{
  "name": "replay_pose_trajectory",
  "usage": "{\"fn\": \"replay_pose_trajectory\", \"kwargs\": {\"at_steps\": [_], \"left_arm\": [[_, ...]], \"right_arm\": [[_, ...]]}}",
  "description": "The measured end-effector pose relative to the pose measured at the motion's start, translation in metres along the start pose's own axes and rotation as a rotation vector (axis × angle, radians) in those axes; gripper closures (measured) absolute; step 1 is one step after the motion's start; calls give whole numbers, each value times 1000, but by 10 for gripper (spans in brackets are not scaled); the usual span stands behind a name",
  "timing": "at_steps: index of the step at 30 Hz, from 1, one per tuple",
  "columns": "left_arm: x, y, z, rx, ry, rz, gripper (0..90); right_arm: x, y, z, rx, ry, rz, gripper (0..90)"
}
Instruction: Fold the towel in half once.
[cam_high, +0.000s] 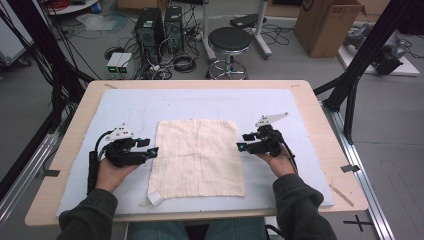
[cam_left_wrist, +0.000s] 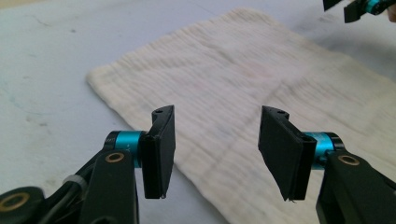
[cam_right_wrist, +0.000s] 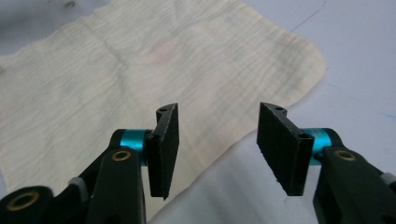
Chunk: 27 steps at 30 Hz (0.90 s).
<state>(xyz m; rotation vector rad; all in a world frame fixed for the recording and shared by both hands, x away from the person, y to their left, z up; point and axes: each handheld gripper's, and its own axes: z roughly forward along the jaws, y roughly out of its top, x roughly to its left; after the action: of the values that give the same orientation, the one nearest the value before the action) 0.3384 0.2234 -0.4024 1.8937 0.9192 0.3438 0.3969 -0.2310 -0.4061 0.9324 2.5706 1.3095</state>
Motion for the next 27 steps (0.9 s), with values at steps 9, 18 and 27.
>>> {"fn": "replay_pose_trajectory", "kwargs": {"at_steps": [9, 18, 27], "left_arm": [[23, 25, 22, -1, 63, -33, 513], [52, 39, 44, -13, 141, -98, 560], [63, 30, 70, 34, 211, -143, 576]], "right_arm": [[-30, 30, 10, 12, -80, 31, 569], [-50, 54, 23, -4, -122, 54, 603], [-64, 50, 44, 7, -137, 129, 602]]}}
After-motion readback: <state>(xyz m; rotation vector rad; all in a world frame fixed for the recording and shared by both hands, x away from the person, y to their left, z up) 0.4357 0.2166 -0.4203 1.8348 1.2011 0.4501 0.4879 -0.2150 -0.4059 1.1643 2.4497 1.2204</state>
